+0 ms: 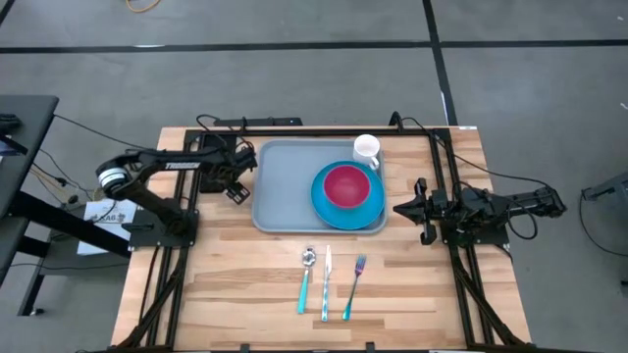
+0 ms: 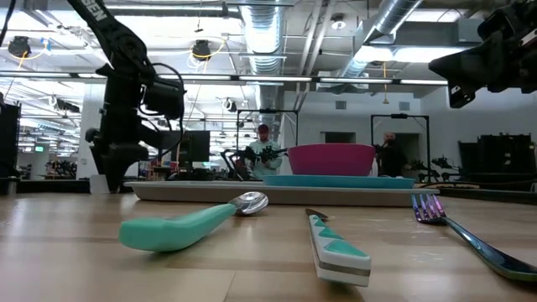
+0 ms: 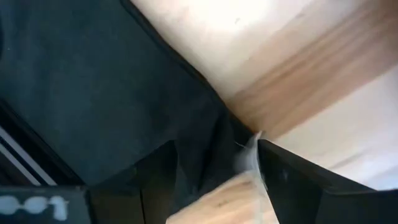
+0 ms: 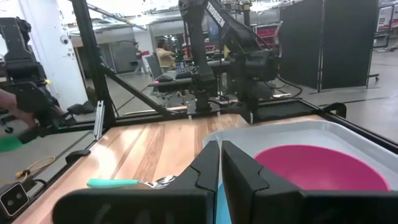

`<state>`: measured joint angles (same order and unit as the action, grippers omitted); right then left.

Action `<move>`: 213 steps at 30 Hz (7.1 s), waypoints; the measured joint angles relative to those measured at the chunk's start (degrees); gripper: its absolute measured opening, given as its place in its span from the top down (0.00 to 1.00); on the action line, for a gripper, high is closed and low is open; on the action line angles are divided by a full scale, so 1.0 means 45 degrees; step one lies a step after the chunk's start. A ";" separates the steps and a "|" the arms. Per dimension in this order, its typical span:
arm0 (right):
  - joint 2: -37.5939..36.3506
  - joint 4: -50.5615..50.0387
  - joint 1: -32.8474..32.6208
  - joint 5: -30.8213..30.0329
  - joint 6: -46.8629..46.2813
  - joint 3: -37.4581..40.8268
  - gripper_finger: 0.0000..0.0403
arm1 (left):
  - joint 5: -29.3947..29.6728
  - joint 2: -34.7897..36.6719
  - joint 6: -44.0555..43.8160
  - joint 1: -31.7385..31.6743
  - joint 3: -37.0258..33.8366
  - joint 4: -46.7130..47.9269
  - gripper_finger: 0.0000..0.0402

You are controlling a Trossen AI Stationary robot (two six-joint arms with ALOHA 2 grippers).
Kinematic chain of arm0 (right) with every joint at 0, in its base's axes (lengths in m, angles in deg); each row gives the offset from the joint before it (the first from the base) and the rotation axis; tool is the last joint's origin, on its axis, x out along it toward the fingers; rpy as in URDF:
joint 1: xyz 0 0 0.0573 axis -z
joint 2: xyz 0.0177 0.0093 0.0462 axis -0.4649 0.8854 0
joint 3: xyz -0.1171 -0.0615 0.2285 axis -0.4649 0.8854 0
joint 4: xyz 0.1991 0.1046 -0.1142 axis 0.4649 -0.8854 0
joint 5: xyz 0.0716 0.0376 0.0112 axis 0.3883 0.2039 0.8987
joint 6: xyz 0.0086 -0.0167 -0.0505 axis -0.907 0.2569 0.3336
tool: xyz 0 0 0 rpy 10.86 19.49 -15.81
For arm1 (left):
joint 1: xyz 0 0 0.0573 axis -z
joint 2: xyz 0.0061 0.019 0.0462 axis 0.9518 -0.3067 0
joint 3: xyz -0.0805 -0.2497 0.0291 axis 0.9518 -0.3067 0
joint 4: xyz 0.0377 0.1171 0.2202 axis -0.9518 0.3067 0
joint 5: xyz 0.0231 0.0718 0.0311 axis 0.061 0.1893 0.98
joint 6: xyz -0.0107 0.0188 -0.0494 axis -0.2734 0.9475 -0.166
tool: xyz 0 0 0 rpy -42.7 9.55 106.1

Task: Set up tray
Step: Put the black napkin on the gray serving tray to the left of the blue plate, then put the blue fork on top of the black napkin

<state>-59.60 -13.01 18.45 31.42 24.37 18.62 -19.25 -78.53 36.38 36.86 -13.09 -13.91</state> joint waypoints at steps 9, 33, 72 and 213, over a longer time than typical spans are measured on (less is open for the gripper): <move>0.0000 0.0009 0.0000 0.0000 0.0001 0.0000 0.97 | -0.0296 -0.0580 0.0264 -0.0350 0.0063 -0.0174 0.48; 0.0000 0.0015 0.0000 0.0010 -0.0002 0.0000 0.97 | -0.0697 -0.0463 -0.2228 -0.0375 0.0024 -0.0074 0.99; 0.0005 0.0015 0.0005 0.0010 -0.0003 0.0005 0.97 | -0.1728 0.2227 -0.6672 0.3832 0.1622 -0.4182 1.00; 0.0699 0.1846 -0.0588 -0.1355 -1.2665 0.0015 0.97 | -0.0802 -0.3243 -1.2045 1.1117 0.8275 -0.5324 0.58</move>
<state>-56.45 -4.70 15.80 25.32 -32.62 18.69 -22.86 -93.12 -17.83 86.88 24.15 -37.87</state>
